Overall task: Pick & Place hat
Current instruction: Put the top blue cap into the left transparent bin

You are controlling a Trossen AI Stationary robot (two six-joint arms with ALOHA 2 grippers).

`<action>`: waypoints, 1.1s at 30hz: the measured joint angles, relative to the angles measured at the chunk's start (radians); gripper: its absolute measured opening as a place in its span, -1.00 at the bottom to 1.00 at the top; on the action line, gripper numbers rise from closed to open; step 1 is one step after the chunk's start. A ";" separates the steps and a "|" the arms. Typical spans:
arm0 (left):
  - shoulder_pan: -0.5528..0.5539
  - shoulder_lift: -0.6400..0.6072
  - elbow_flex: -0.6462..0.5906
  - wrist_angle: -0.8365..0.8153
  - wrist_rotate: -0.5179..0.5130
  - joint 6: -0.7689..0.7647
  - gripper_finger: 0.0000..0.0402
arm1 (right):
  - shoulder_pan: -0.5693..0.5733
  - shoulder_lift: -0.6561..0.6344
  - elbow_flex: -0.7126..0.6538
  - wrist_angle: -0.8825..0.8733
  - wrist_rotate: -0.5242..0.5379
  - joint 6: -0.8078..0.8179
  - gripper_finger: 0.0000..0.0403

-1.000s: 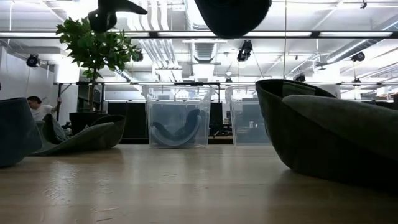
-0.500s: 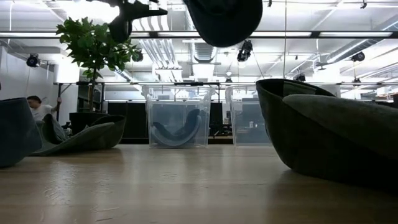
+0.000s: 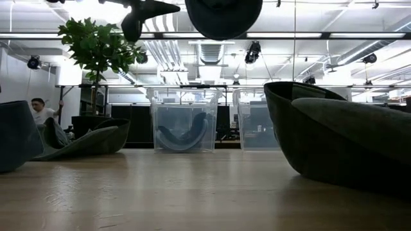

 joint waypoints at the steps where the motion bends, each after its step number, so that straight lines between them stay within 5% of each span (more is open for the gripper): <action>1: 0.000 0.003 0.007 0.002 -0.027 0.012 -0.35 | 0.000 0.000 0.000 -0.001 -0.004 0.013 -0.94; 6: 0.000 0.022 0.030 -0.005 -0.132 0.021 -0.35 | -0.002 0.000 0.000 0.006 -0.015 0.024 -0.94; 33: -0.018 0.026 0.034 -0.032 -0.077 0.085 -0.35 | -0.019 -0.004 0.000 0.036 0.004 -0.029 -0.94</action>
